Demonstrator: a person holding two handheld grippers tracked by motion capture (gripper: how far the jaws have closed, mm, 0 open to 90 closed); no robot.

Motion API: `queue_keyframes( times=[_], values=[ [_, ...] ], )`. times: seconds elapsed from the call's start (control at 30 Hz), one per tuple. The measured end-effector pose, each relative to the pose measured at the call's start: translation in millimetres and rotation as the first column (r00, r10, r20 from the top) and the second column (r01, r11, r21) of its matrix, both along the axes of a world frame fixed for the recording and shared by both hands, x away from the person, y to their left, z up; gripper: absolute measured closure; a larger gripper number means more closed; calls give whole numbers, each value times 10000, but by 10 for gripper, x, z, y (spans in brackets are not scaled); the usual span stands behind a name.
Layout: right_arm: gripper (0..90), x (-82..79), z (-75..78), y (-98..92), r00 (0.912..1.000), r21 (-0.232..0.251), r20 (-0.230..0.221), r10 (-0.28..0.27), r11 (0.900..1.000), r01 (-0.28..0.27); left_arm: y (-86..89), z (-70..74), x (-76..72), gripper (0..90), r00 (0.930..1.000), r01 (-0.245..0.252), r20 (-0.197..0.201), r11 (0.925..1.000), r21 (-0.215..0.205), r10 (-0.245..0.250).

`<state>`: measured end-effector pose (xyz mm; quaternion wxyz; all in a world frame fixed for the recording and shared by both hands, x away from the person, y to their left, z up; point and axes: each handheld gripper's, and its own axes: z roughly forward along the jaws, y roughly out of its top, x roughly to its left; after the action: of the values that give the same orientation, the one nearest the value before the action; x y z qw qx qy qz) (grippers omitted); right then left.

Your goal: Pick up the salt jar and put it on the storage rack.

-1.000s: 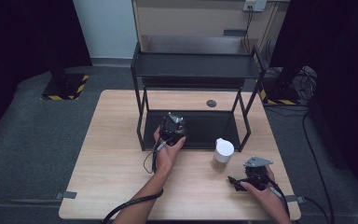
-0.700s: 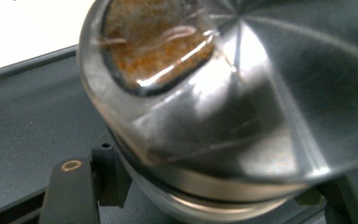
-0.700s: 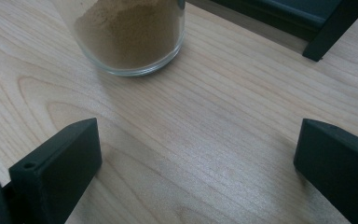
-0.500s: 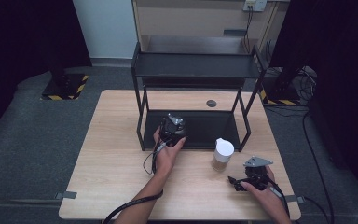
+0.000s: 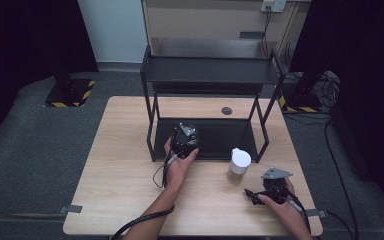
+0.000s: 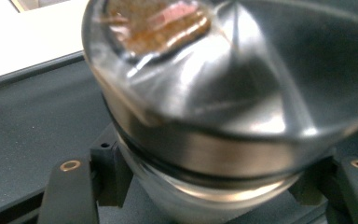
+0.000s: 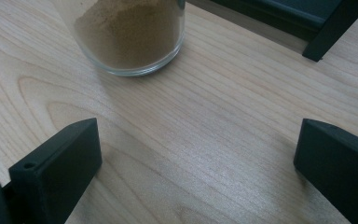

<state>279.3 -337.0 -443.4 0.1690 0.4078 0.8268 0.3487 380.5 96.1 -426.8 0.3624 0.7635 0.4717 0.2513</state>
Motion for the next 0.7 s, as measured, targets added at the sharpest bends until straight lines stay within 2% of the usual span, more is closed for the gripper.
queue_keyframes(
  times=[0.03, 0.13, 0.2, 0.27, 0.47, 0.57, 0.7],
  values=[
    [13, 0, 0, 0, 10000, 0, 0, 0, 10000, 0, -8, -10, -4, 223, 10000, 14, -13, 10000, 34, -14],
    [13, -1, 0, 1, 10000, -3, 4, 1, 10000, -1, -37, -21, -53, 146, 9998, 123, 120, 9987, 490, -129],
    [13, 0, 0, 1, 10000, -10, 9, 7, 10000, -7, -36, -13, -84, 104, 9999, 78, 109, 9987, 512, -84],
    [13, 0, 0, 1, 10000, -11, 8, 6, 10000, -6, -29, 5, -123, 79, 9999, -13, 120, 9988, 492, 7],
    [13, 0, 0, 1, 10000, -11, 7, 5, 10000, -5, -74, 80, -248, 46, 9994, 248, 204, 9949, 974, -269],
    [13, 0, 0, 1, 10000, -11, 9, 5, 10000, -5, -72, 104, -326, 43, 9993, 286, 197, 9949, 969, -306],
    [12, 0, 0, 1, 10000, -12, 8, 5, 10000, -5, -29, 137, -427, 42, 9995, 292, 87, 9972, 682, -299]
  ],
)
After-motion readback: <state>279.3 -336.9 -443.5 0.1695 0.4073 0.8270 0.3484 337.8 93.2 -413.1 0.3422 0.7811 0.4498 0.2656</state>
